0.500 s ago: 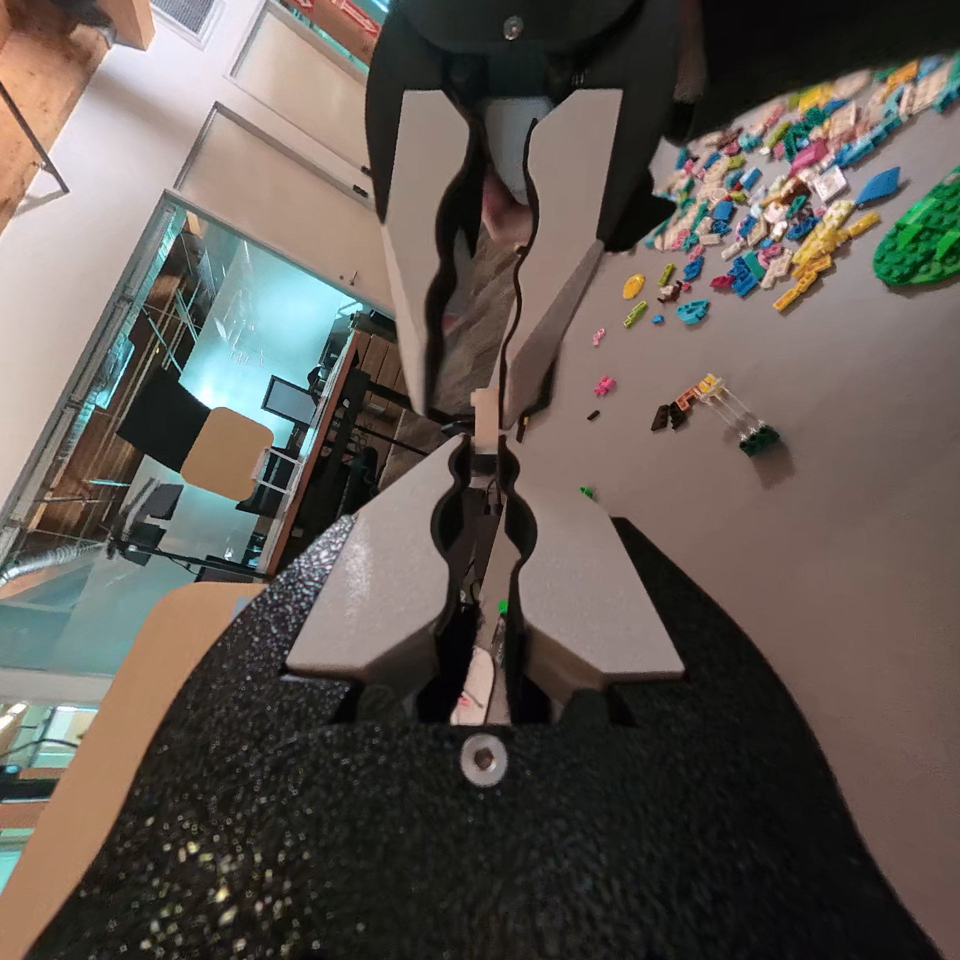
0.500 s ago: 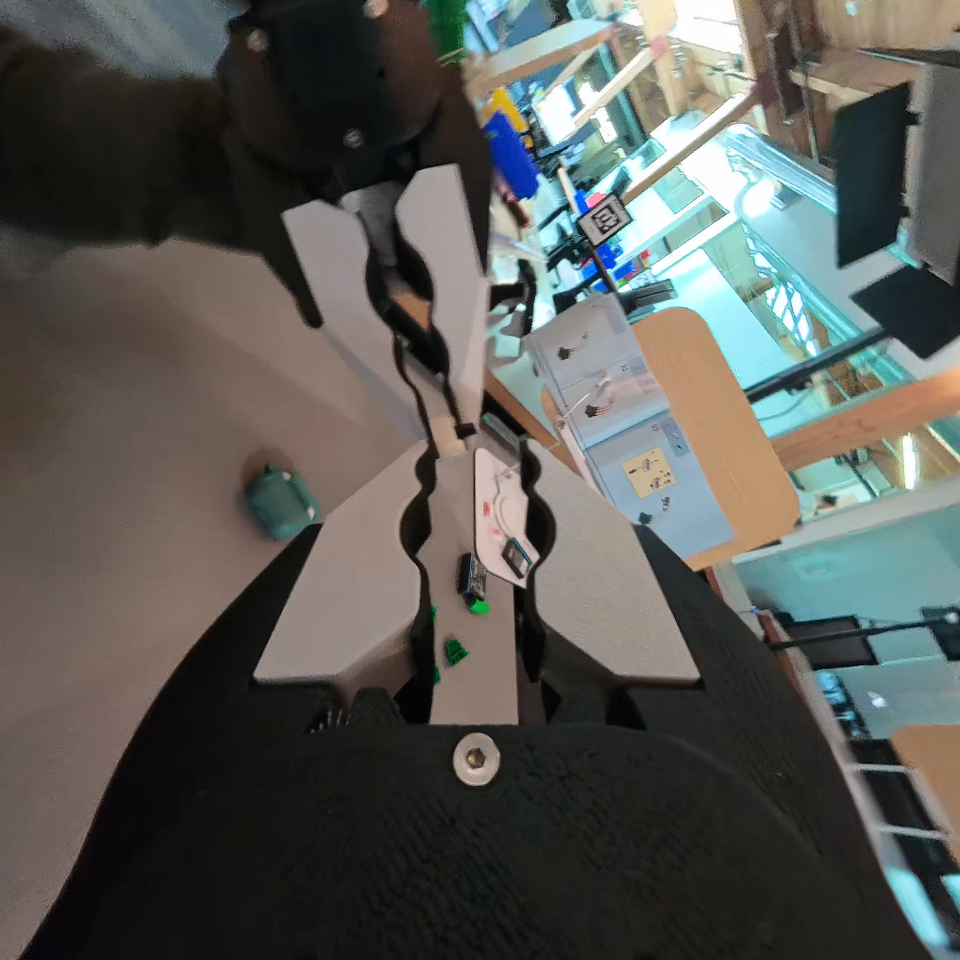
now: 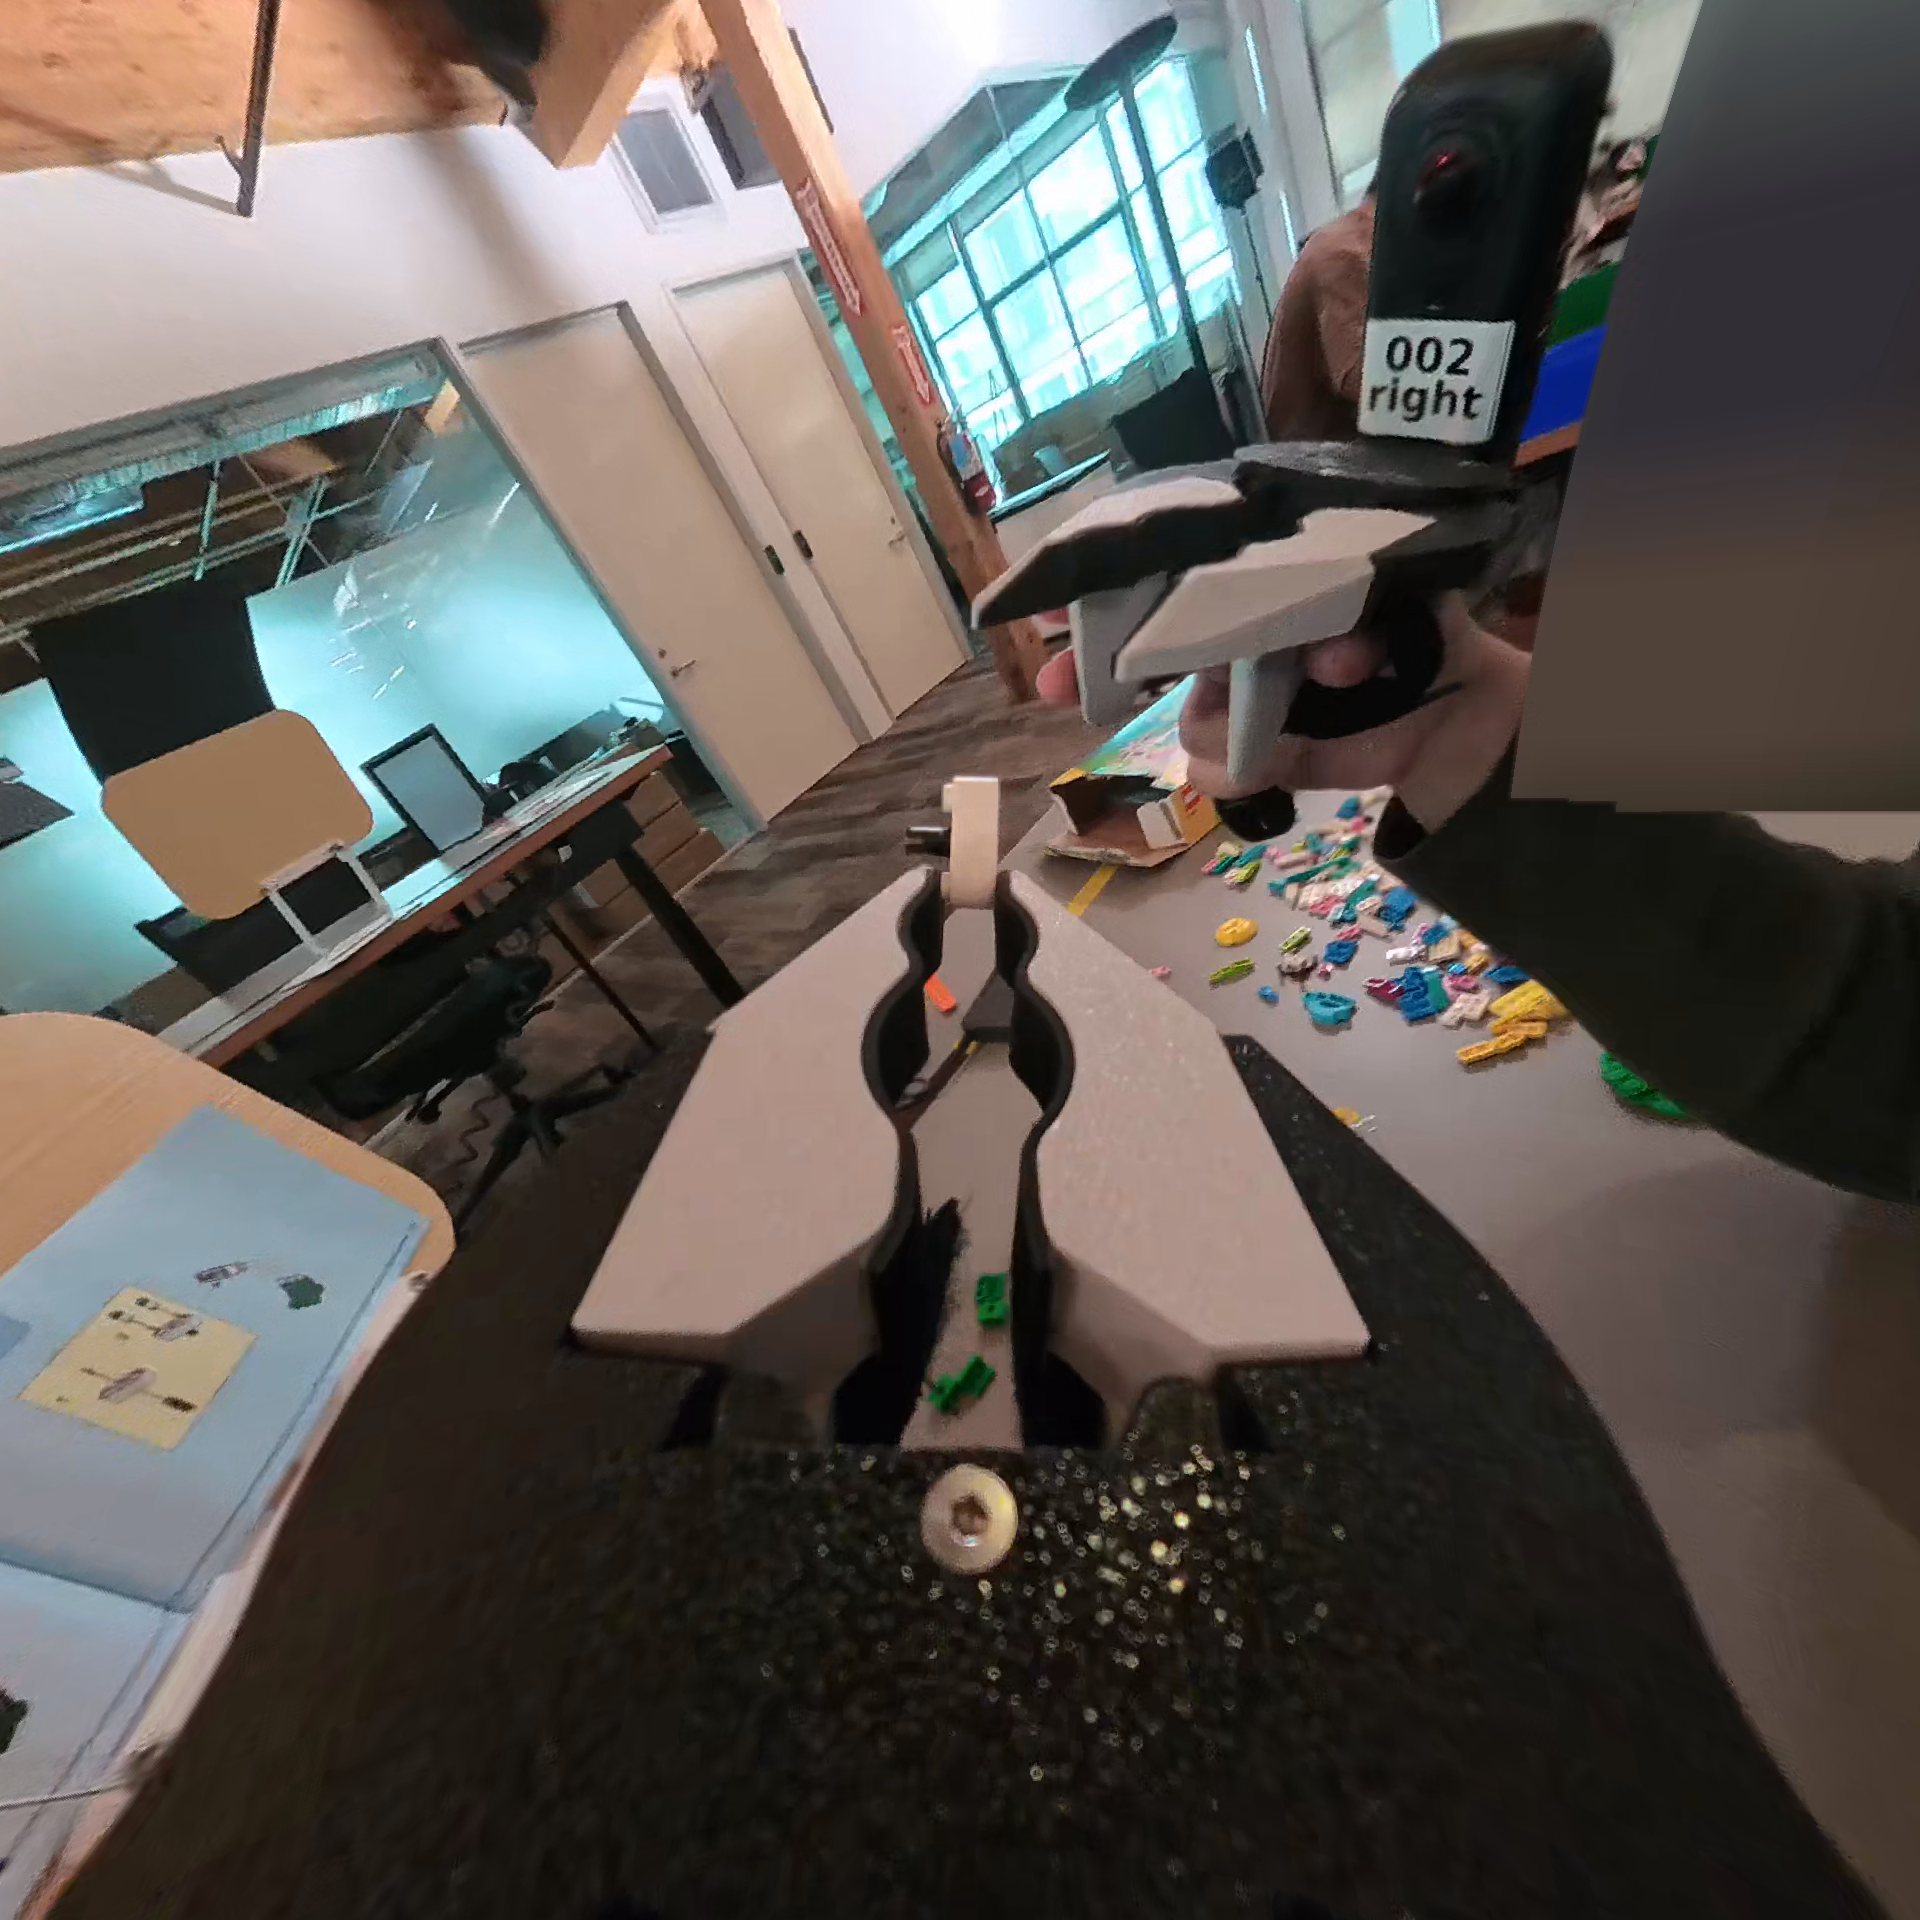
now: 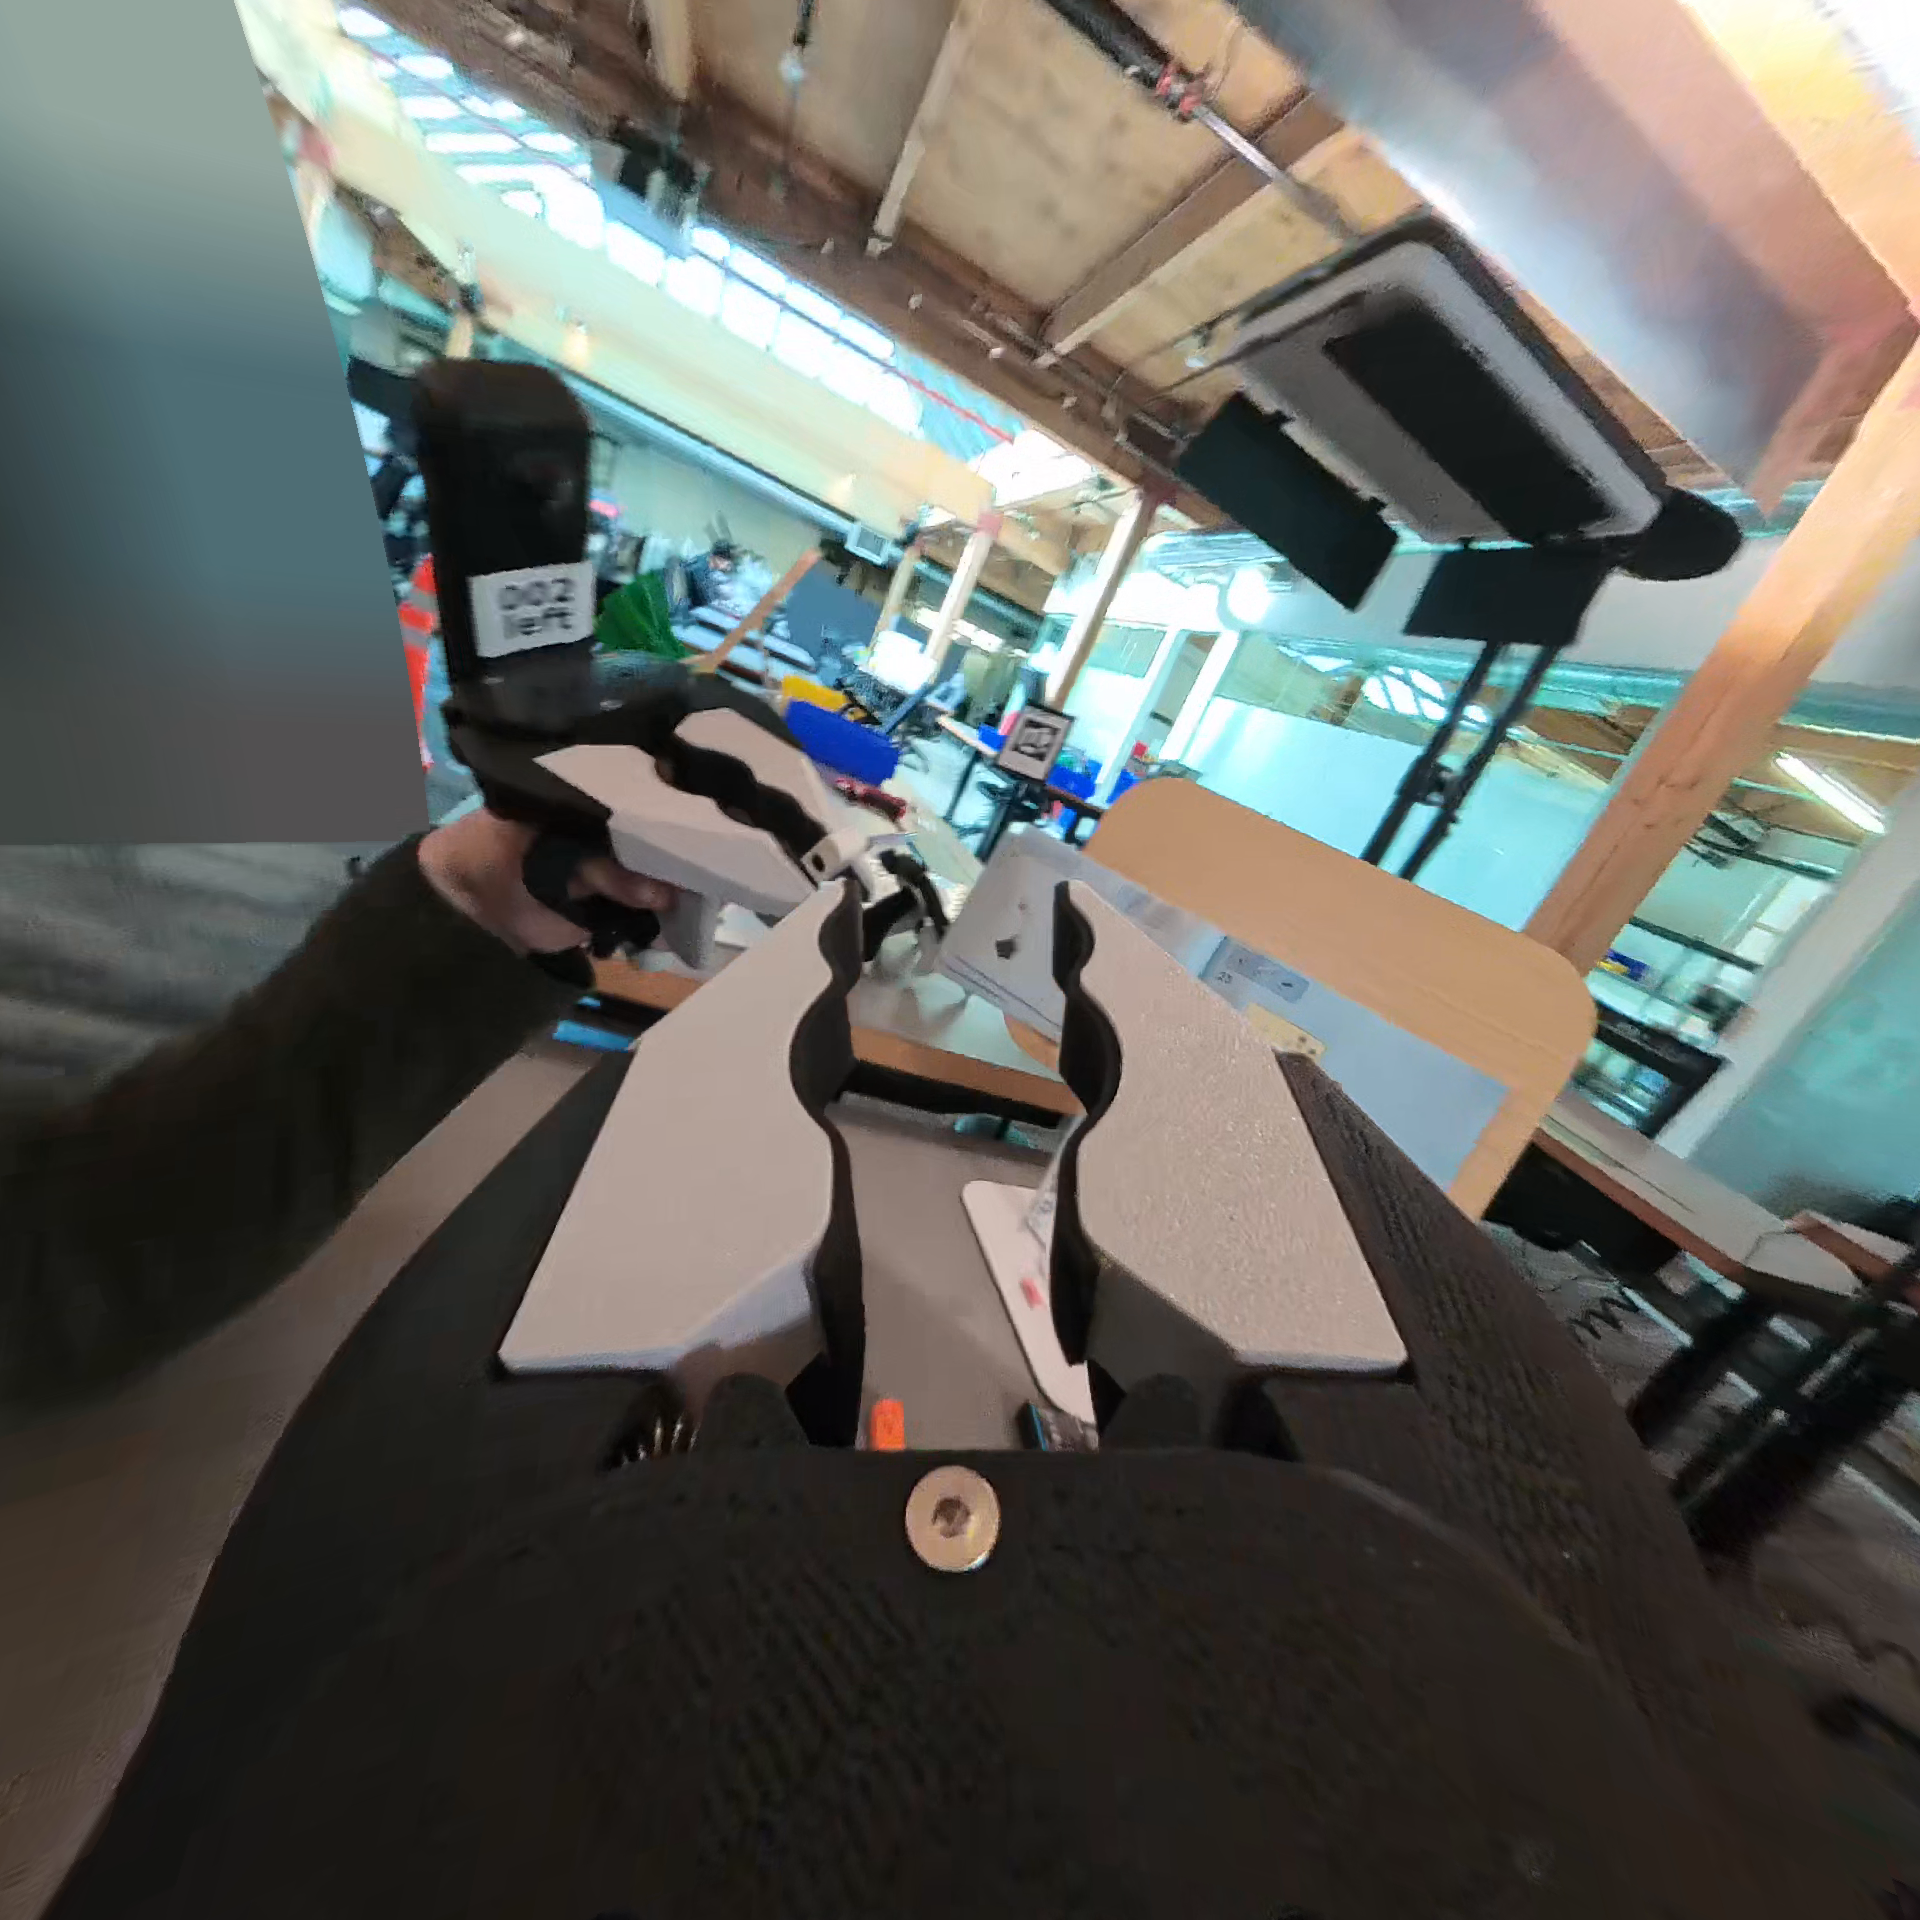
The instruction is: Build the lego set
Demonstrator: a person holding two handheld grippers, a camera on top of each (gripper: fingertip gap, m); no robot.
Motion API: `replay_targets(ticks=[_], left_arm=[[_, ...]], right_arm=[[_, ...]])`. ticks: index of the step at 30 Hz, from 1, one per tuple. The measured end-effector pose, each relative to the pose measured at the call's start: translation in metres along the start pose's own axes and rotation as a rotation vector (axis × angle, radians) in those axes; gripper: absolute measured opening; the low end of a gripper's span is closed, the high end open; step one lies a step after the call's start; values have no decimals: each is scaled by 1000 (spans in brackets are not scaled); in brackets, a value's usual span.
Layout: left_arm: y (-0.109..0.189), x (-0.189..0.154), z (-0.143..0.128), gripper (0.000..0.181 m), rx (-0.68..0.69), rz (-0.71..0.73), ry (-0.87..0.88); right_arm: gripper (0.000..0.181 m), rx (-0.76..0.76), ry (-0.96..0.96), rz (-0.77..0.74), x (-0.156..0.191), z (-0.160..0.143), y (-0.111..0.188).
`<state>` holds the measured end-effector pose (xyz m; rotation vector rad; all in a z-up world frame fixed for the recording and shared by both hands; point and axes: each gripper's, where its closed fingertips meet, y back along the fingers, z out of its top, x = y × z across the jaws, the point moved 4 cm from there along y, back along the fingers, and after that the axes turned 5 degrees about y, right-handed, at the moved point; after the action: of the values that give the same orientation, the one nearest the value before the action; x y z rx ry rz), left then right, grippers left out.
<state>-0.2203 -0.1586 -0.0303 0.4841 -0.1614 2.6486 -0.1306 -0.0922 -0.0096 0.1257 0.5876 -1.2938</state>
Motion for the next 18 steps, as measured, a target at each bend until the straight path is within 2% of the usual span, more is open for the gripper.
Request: replay_targets(ticks=[5, 8, 12, 14, 17, 18], left_arm=[[-17, 9, -13, 7, 96, 106, -99], [-27, 14, -18, 7, 145, 193, -174], [-34, 28, -28, 7, 207, 310, -303], [-34, 34, -32, 6, 218, 354, -364], [-33, 38, -30, 7, 176, 404, -466], [-35, 34, -28, 6, 146, 380, -472]], right_arm=[[32, 56, 33, -206, -34, -32, -6], [31, 49, -50, -267, -59, -56, -5], [30, -64, -164, -327, -82, -63, 2], [27, -174, -223, -324, -86, -61, 5], [22, -319, -379, -275, -92, -65, 8], [22, -344, -427, -252, -94, -67, 9]])
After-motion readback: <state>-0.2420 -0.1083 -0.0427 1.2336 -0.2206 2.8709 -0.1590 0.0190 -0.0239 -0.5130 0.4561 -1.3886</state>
